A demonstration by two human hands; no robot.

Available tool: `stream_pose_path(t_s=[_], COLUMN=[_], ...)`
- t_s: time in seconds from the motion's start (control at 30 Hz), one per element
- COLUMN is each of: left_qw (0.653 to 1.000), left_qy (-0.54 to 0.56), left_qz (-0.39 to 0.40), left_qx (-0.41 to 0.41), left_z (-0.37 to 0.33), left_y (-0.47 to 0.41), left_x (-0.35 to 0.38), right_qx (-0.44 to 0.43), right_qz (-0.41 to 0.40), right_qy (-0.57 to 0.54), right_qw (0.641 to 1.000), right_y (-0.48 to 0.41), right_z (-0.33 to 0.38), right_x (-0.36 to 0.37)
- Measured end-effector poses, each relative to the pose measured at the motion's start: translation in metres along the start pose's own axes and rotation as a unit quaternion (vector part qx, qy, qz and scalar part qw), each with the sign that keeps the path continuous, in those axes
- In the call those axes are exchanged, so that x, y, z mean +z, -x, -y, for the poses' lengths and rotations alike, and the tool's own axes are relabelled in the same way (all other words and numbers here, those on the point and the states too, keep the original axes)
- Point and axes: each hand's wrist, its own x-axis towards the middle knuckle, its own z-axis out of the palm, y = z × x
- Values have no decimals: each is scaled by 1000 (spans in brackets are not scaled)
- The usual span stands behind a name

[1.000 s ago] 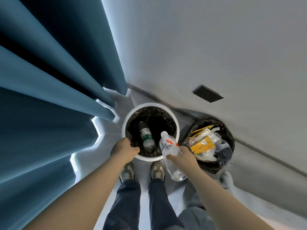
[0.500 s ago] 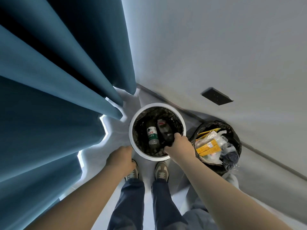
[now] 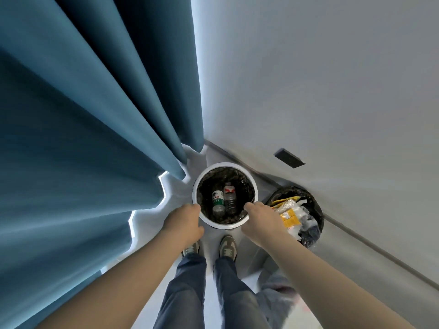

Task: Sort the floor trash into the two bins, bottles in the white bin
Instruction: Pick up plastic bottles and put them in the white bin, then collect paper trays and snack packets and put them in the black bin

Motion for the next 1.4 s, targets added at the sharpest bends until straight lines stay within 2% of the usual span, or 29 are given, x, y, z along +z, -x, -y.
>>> stream_pose_path(t_s=[0.17,0.37,0.57,0.8,0.97,1.13,1.4], left_qw=[998,990,983,959,929,895,838], left_qy=[63,95,62,106,163,188,259], left_qz=[-21,-102,-168,-249,-304,-348,-367], left_qx=[11,14,-27,-80,-134,-205,-311], left_z=[-24,-40,-35,1,43,94,161], left_y=[66,145,214,292,348,415,510], left_x=[-31,-63,-82,-89,-71,-37,42], right_qx=[-64,-151,-253,-350,-408,-482,-560], right_qz=[-22,-61,-88,-112,-103,-80,-60], right_qy=[21,41,109,151,184,220,299], right_qw=[998,986,957,918,888,844,771], right_y=[55,114,156,200,231,274,340], right_z=[10,26,64,136,200,276,371], right_x=[-55,-109,-147,-169,-160,-126,-51])
